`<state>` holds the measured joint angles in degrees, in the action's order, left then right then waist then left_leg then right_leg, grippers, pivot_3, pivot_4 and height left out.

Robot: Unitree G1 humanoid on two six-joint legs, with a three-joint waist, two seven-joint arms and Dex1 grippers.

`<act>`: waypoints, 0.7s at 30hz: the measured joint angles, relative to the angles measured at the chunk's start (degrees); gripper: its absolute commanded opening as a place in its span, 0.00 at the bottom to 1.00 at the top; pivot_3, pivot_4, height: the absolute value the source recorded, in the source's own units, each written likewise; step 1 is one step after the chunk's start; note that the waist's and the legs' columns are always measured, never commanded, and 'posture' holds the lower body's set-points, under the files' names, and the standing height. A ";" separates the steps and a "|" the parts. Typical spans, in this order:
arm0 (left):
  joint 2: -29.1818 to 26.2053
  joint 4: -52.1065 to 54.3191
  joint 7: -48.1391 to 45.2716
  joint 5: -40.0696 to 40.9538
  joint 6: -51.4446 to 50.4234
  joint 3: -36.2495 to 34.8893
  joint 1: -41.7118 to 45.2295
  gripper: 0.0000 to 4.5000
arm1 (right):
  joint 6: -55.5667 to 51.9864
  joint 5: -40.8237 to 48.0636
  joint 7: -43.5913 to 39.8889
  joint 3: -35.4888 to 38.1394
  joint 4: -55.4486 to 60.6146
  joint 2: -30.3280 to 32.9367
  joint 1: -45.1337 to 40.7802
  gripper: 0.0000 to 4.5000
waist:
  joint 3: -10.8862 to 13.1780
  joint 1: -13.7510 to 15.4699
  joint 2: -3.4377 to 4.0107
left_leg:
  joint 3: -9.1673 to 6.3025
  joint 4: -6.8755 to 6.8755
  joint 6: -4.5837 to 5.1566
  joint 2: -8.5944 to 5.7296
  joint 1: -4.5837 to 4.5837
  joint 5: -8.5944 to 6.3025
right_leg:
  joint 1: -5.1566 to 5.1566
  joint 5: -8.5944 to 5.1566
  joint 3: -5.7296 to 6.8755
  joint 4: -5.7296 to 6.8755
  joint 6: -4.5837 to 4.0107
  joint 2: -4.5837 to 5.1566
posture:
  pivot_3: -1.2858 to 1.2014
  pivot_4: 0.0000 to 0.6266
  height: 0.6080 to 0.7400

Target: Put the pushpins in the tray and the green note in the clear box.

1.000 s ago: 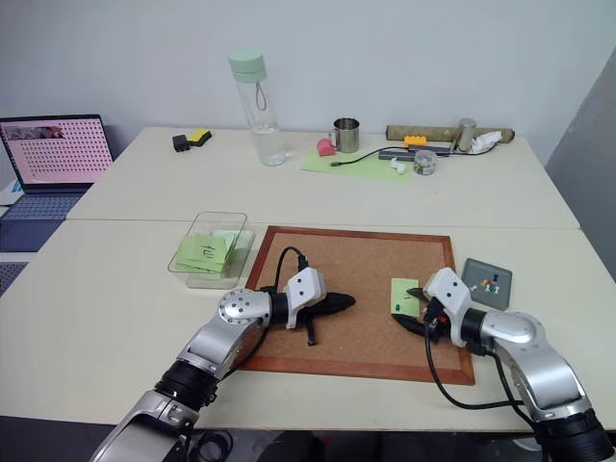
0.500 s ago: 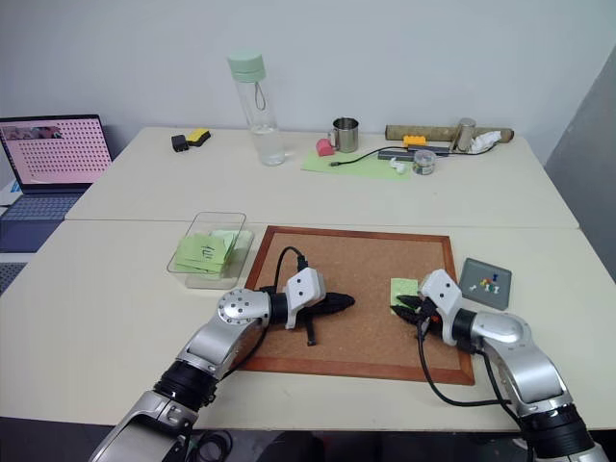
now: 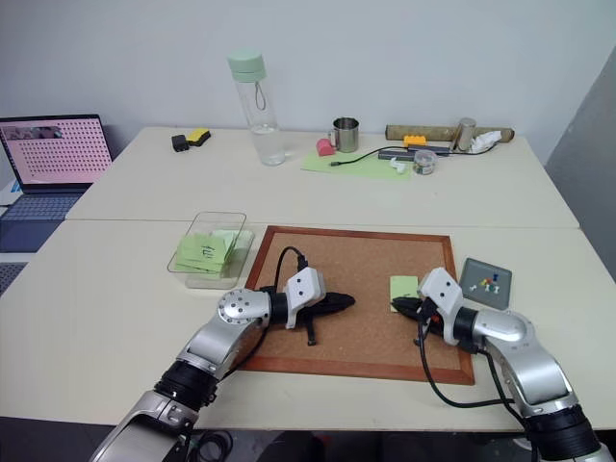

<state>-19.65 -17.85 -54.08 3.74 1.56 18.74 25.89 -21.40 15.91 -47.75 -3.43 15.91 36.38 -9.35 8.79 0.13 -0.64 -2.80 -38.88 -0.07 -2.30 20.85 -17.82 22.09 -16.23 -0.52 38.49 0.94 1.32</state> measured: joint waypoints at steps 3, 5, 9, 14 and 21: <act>0.79 0.56 0.60 1.17 -2.94 -1.16 0.45 0.21 | 0.22 -0.10 -0.14 1.03 2.26 1.24 -1.37 0.00 | 0.03 0.22 -0.06 | -0.04 0.00 0.00 0.00 0.00 0.00 | -0.01 0.00 0.04 0.00 0.00 0.00 | 0.52 0.24 1.00; 0.96 1.99 0.66 3.61 -7.93 -2.62 0.43 0.30 | 1.04 -0.59 -0.14 0.99 2.41 1.41 -1.38 0.00 | 0.11 0.09 -0.17 | -0.03 0.00 0.00 0.00 0.06 0.00 | 0.06 0.00 0.03 0.02 0.00 0.00 | 0.52 0.24 1.00; 1.98 6.47 1.24 13.32 -21.80 -9.06 0.37 0.44 | 4.31 -3.62 0.04 0.33 2.39 2.42 -1.49 0.00 | 0.32 -0.13 -0.31 | -0.04 -0.01 -0.01 0.01 0.22 0.01 | 0.22 0.00 0.04 0.04 0.00 0.00 | 0.52 0.24 1.00; 2.93 15.76 4.09 28.50 -40.17 -18.32 1.13 0.65 | 9.49 -7.47 0.28 -0.23 2.27 2.90 -2.50 0.00 | 0.36 -0.20 -0.37 | -0.04 -0.01 -0.12 0.01 0.23 0.07 | 0.21 -0.02 0.04 -0.03 0.04 0.00 | 0.52 0.24 1.00; 11.05 19.23 12.36 41.00 -53.22 -23.83 1.70 0.83 | 16.59 -11.86 -0.54 -2.39 2.13 3.80 -5.00 0.00 | 0.42 -0.12 -0.48 | -0.04 -0.05 -0.29 -0.01 0.22 0.16 | 0.17 -0.02 0.03 -0.04 0.04 0.00 | 0.52 0.24 1.00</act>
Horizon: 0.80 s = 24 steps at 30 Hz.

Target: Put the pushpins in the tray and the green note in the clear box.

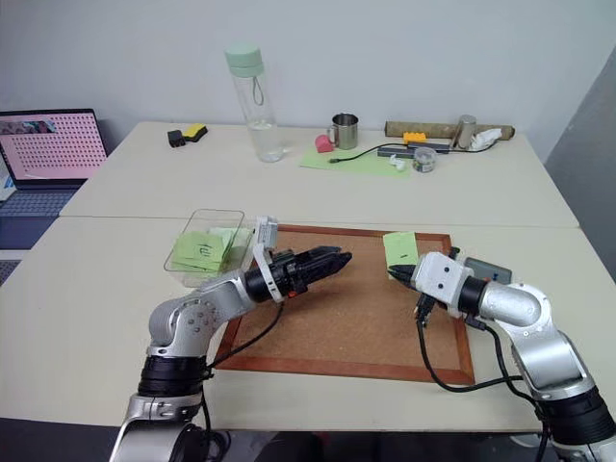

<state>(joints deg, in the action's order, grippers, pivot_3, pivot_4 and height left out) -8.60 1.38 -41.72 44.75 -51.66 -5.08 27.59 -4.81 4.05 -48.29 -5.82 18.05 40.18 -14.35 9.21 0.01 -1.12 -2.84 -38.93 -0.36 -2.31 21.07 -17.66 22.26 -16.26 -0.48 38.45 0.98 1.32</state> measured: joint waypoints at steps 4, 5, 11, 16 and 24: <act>3.29 -1.59 2.31 0.58 -0.44 0.78 3.04 0.83 | 1.82 -1.03 -0.98 -0.83 0.13 0.43 -2.30 0.00 | 0.02 0.05 -0.04 | 0.00 0.02 -0.07 0.00 -0.03 0.04 | 0.00 0.00 0.00 0.01 0.00 0.00 | 0.52 0.24 1.00; 3.59 -2.09 2.37 0.31 -0.28 0.98 3.36 0.83 | 1.82 -1.18 -1.30 -1.11 0.31 0.43 -2.48 0.00 | 0.02 0.04 -0.04 | 0.00 0.02 -0.08 0.00 -0.03 0.04 | 0.00 0.00 0.01 0.01 0.00 -0.01 | 0.52 0.24 1.00; 6.18 -6.07 2.82 -0.55 1.09 2.45 3.92 0.83 | 1.52 -1.25 -1.80 -2.34 2.00 0.41 -2.92 0.00 | 0.03 0.06 -0.05 | 0.00 0.02 -0.10 0.00 -0.02 0.06 | 0.00 0.00 0.00 -0.02 -0.01 -0.01 | 0.52 0.24 1.00; 7.33 -8.22 3.43 -1.86 3.33 2.49 4.64 0.79 | 0.50 -1.24 -1.87 -2.37 2.42 0.42 -3.39 0.00 | 0.03 0.07 -0.05 | 0.00 0.02 -0.11 0.00 -0.02 0.06 | 0.00 0.00 -0.01 -0.03 -0.01 -0.01 | 0.52 0.24 1.00; 8.34 -8.76 3.56 -1.84 3.67 1.55 5.30 0.46 | 0.27 -1.22 -2.63 -2.76 2.49 0.39 -4.38 0.00 | 0.03 0.05 -0.05 | 0.00 0.02 -0.11 0.00 -0.02 0.06 | 0.00 0.00 0.00 -0.04 -0.01 -0.01 | 0.52 0.24 1.00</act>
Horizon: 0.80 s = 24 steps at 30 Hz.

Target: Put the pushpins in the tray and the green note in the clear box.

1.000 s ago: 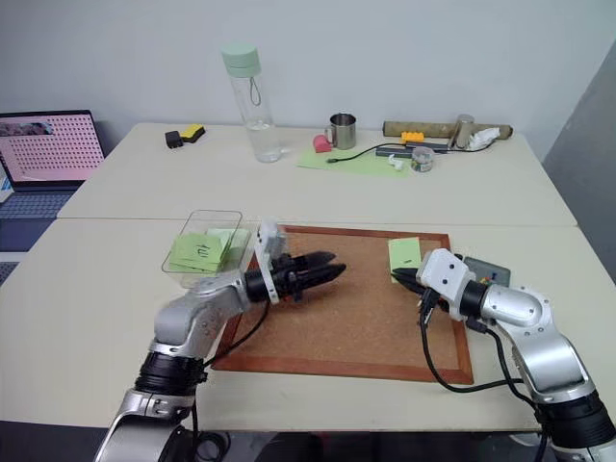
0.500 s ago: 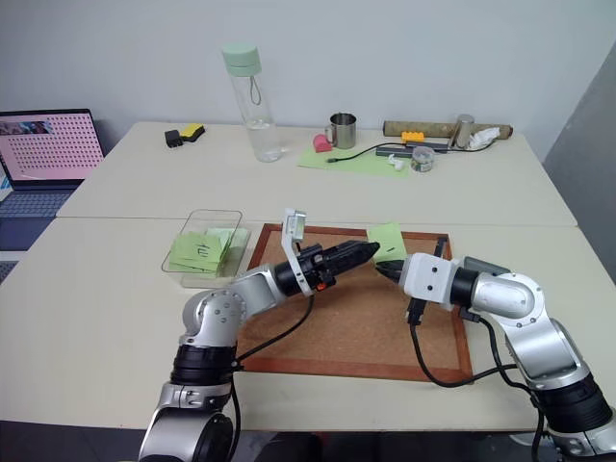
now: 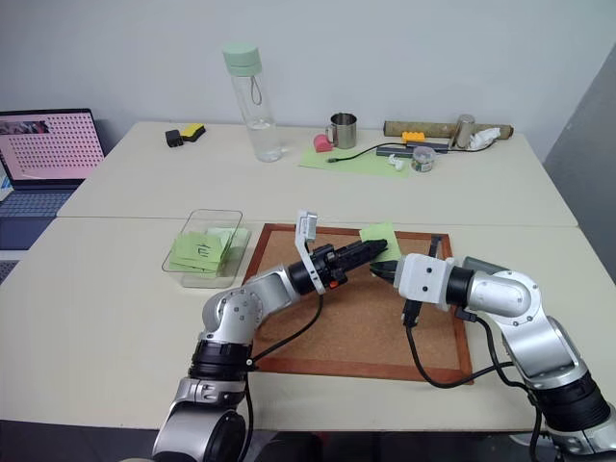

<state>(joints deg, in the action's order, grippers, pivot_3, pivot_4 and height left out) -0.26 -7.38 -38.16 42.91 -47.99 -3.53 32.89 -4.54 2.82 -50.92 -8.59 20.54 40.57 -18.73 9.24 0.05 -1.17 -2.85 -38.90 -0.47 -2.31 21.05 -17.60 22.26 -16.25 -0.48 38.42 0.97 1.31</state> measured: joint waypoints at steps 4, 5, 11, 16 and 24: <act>-0.05 0.01 -0.29 -0.04 0.34 -0.13 -0.02 0.28 | 0.08 0.00 -0.18 -0.29 0.00 -0.10 -0.07 0.00 | 0.00 0.02 0.00 | 0.01 0.00 0.00 0.00 0.00 0.00 | 0.00 0.00 -0.01 -0.02 0.00 0.00 | 0.52 0.24 1.00; -0.14 0.02 -0.62 -0.11 0.62 0.08 -0.04 0.23 | 0.17 0.00 -0.19 -0.42 0.00 -0.12 -0.07 0.00 | 0.00 0.02 0.00 | 0.00 0.00 0.00 0.00 0.00 0.00 | 0.00 0.00 -0.01 -0.02 0.00 0.00 | 0.52 0.24 1.00; -1.02 0.12 -1.58 -2.20 2.56 2.22 -0.69 0.00 | 0.87 -0.28 -0.11 -0.52 0.00 -0.21 -0.08 0.00 | 0.00 0.02 0.00 | 0.00 0.00 0.00 0.00 0.00 0.00 | 0.00 0.00 0.00 -0.02 0.00 0.00 | 0.52 0.24 1.00; -1.16 -0.05 -1.93 -3.86 4.41 3.21 -0.71 0.00 | 1.51 -0.71 0.13 -0.51 -0.02 -0.40 -0.19 0.00 | 0.00 0.03 0.00 | 0.00 0.00 0.00 0.00 0.00 0.00 | 0.00 0.00 -0.01 -0.02 0.00 0.00 | 0.52 0.24 1.00; -0.58 -3.52 0.68 -7.25 8.13 3.03 -0.70 0.00 | 0.66 1.09 0.41 0.96 0.84 -0.64 -0.33 0.00 | 0.00 0.07 0.00 | 0.00 0.00 0.00 0.00 0.01 0.00 | 0.00 0.00 0.00 -0.02 0.00 0.00 | 0.52 0.24 1.00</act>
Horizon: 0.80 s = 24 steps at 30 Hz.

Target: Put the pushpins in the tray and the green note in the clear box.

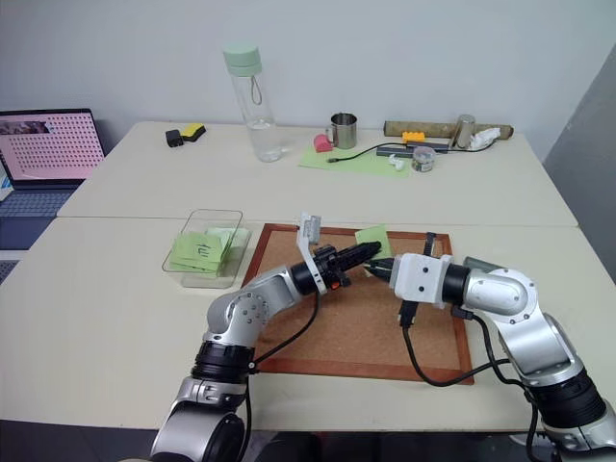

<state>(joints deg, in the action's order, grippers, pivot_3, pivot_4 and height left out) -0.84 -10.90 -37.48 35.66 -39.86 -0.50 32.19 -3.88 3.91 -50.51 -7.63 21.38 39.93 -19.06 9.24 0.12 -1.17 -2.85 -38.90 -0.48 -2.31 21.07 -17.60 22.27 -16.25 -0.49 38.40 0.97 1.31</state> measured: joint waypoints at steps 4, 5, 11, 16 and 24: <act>0.53 -1.40 0.88 -1.12 1.81 -0.11 0.03 0.00 | -3.18 2.29 0.82 2.66 3.21 0.08 0.45 0.00 | 0.00 0.12 0.00 | -0.01 0.00 0.00 0.00 0.01 0.00 | -0.01 0.00 0.00 -0.02 0.00 0.00 | 0.52 0.24 1.00; 0.61 -1.51 0.89 -1.31 2.06 -0.10 0.06 0.00 | -4.35 2.99 1.14 3.54 3.89 0.09 0.76 0.00 | 0.00 0.15 0.00 | -0.01 0.00 0.00 0.00 0.01 0.00 | -0.01 0.00 0.00 -0.03 0.00 0.00 | 0.52 0.24 1.00; 0.14 -0.25 0.62 -2.06 2.82 0.22 0.02 0.00 | -14.34 3.26 4.89 12.61 2.45 4.08 9.53 0.00 | 0.00 1.06 0.00 | -0.05 0.01 0.01 0.00 0.09 0.00 | -0.07 0.06 0.05 -0.25 0.00 0.00 | 0.52 0.24 1.00; -1.22 3.28 0.62 -2.02 2.59 0.23 -0.35 0.00 | -16.77 0.45 9.13 15.93 -7.13 4.70 13.59 0.00 | 0.00 1.10 0.00 | 0.01 0.01 0.01 0.00 0.09 0.00 | -0.05 0.06 -0.01 -0.25 0.00 0.00 | 0.52 0.24 1.00; -2.27 6.18 0.48 -2.27 2.58 2.54 -0.73 0.00 | -16.84 -2.91 14.35 15.59 -19.98 4.09 10.50 0.12 | -0.02 0.96 0.03 | 0.02 0.02 0.01 0.00 0.08 0.00 | -0.05 0.06 0.00 -0.23 0.00 -0.01 | 0.52 0.24 1.00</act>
<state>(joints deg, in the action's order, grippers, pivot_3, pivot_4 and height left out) -3.11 -4.72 -37.01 33.39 -37.28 2.04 31.46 -20.72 1.00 -36.16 7.96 1.40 44.02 -8.56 9.23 1.08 -1.14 -2.83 -38.88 -0.46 -2.31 21.14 -17.60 22.21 -16.19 -0.49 38.16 0.97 1.30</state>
